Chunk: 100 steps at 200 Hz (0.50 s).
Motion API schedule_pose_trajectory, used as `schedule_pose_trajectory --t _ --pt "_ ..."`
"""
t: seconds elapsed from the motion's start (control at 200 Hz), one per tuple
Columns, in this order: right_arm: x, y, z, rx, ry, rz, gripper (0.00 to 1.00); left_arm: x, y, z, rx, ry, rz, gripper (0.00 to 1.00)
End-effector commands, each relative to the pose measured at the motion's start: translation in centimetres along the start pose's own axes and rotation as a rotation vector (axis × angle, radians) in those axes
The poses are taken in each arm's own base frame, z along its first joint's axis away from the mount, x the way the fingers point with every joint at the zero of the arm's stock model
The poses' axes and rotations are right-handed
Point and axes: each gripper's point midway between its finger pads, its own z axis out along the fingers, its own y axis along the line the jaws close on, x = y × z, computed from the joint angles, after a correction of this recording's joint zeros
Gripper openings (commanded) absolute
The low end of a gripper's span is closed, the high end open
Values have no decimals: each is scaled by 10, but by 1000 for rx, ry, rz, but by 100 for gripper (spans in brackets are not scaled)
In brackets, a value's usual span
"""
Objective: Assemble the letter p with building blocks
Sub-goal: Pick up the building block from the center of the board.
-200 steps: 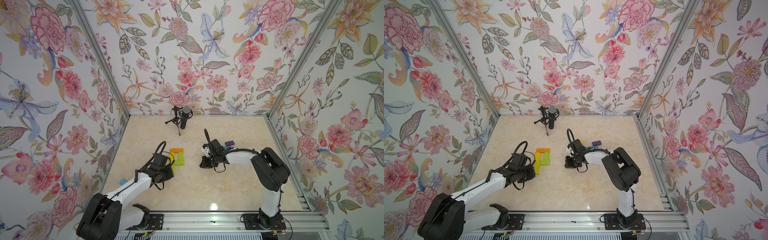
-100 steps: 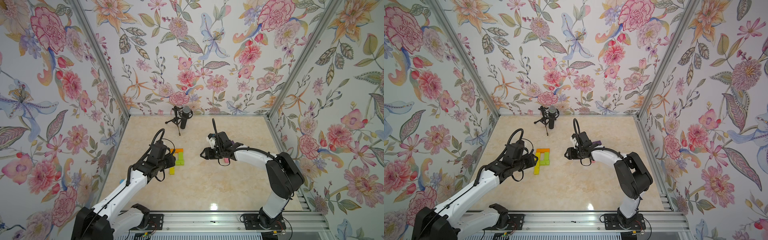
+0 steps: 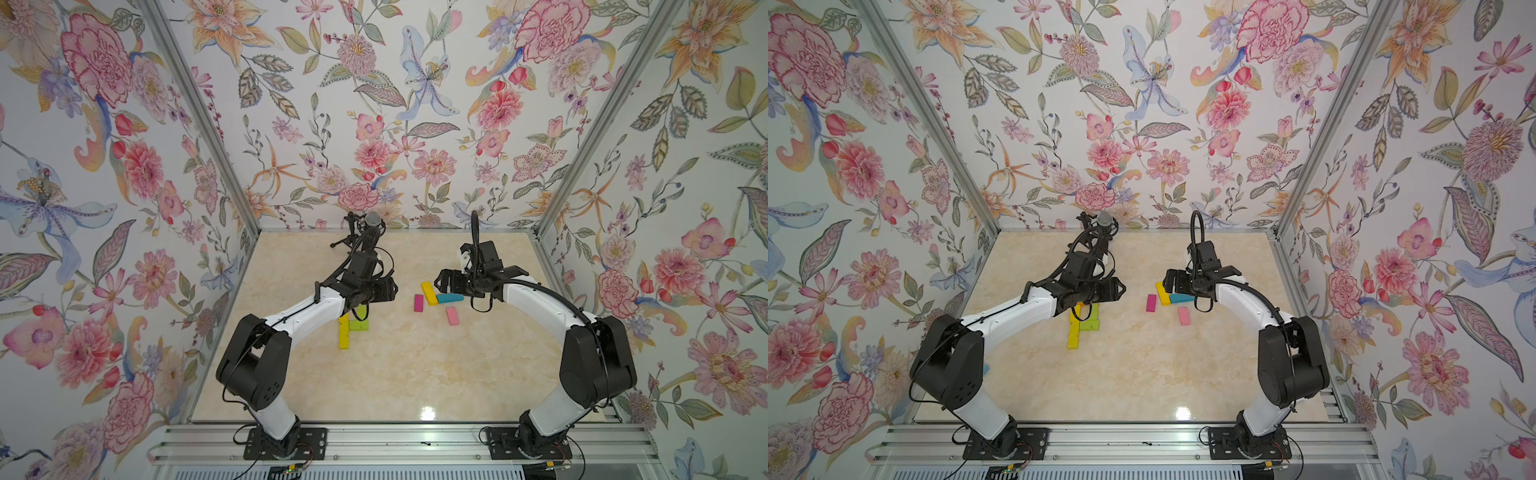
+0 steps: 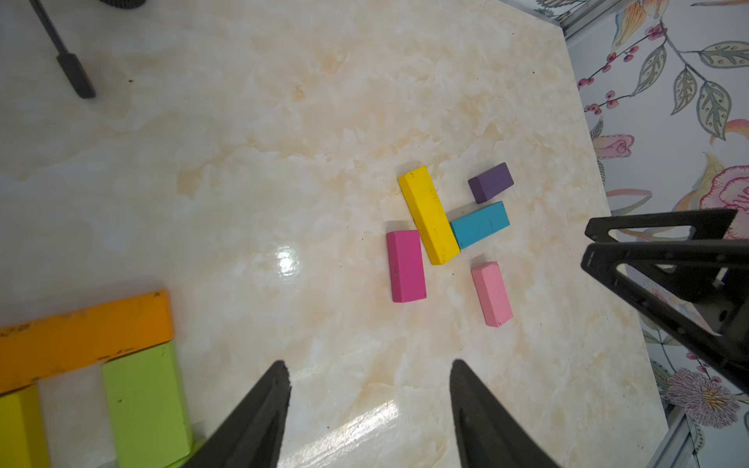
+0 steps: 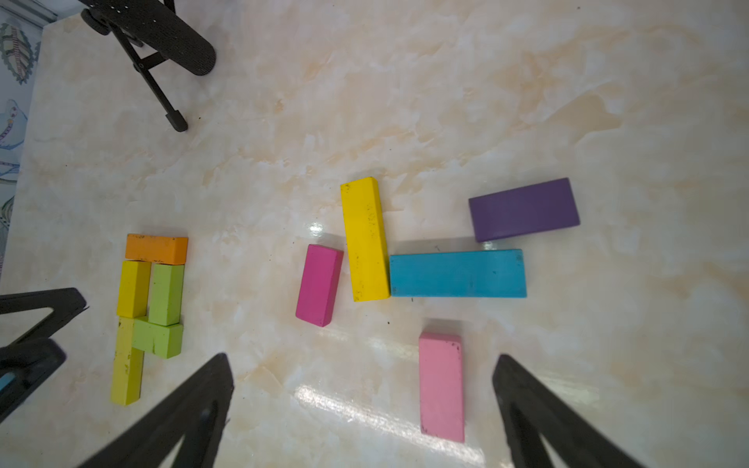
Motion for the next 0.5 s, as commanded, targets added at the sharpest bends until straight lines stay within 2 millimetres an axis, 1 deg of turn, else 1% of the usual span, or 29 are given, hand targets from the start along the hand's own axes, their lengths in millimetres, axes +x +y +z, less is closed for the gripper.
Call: schedule_pose_trajectory --t 0.0,0.12,0.225,0.35,0.435,0.495 --pt "4 -17 0 79 54 22 100 -28 -27 6 62 -37 85 66" --pt "-2 -25 6 115 60 12 100 -33 -28 24 57 -8 105 69" --pt "-9 -15 13 86 73 -22 100 -36 -30 39 68 7 103 71" --pt "-20 -6 23 78 76 -84 100 -39 -30 62 75 33 95 73" --pt "-23 1 35 62 96 -143 100 -39 -31 78 91 51 80 74" --pt "-22 5 44 55 128 -184 97 -40 -33 85 107 54 65 74"
